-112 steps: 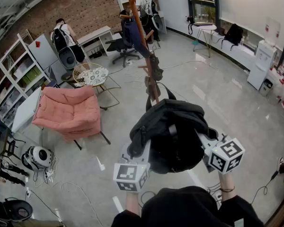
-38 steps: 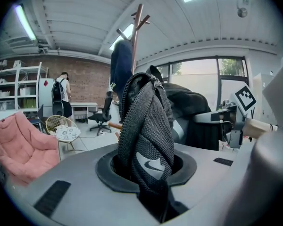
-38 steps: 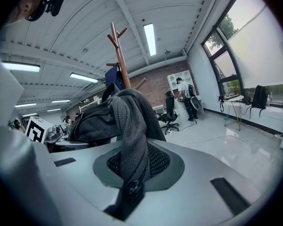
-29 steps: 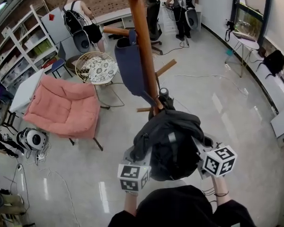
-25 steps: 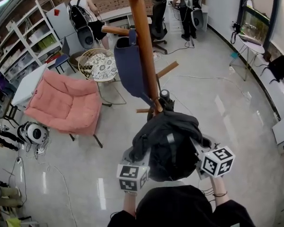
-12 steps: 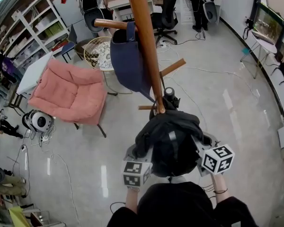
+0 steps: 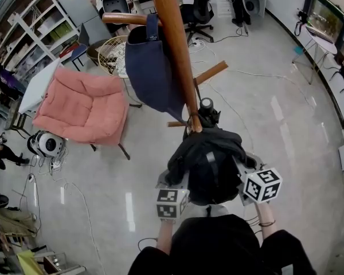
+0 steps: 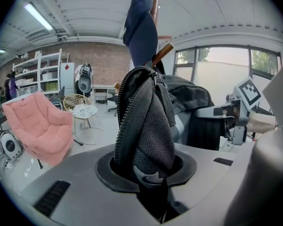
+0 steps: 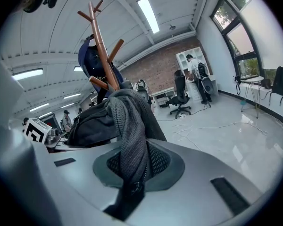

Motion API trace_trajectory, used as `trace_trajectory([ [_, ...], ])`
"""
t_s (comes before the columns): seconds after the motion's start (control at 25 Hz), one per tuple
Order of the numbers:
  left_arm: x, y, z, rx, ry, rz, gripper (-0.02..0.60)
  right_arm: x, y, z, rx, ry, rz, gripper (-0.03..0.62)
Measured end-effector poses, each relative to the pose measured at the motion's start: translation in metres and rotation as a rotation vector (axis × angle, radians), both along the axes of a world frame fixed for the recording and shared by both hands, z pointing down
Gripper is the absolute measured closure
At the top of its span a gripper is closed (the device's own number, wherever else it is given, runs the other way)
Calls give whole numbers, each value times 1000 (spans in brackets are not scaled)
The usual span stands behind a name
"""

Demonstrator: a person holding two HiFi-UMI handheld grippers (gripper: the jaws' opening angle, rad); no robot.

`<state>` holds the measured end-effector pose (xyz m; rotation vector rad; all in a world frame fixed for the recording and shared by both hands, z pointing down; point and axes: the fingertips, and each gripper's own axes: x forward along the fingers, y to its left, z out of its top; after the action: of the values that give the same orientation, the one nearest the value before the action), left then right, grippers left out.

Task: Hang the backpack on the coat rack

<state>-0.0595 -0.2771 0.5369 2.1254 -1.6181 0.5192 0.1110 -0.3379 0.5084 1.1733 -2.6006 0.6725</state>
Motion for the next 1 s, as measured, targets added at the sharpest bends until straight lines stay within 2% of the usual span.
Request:
trace_trajectory([
  [0.32, -2, -10, 11, 6, 4, -11, 469, -1, -9, 9, 19, 6, 6, 559],
  [0.64, -12, -24, 24, 44, 1, -14, 465, -8, -20, 20, 61, -3, 3, 559],
  [1.0, -19, -33, 33, 69, -5, -16, 432, -8, -24, 28, 88, -1, 16, 549],
])
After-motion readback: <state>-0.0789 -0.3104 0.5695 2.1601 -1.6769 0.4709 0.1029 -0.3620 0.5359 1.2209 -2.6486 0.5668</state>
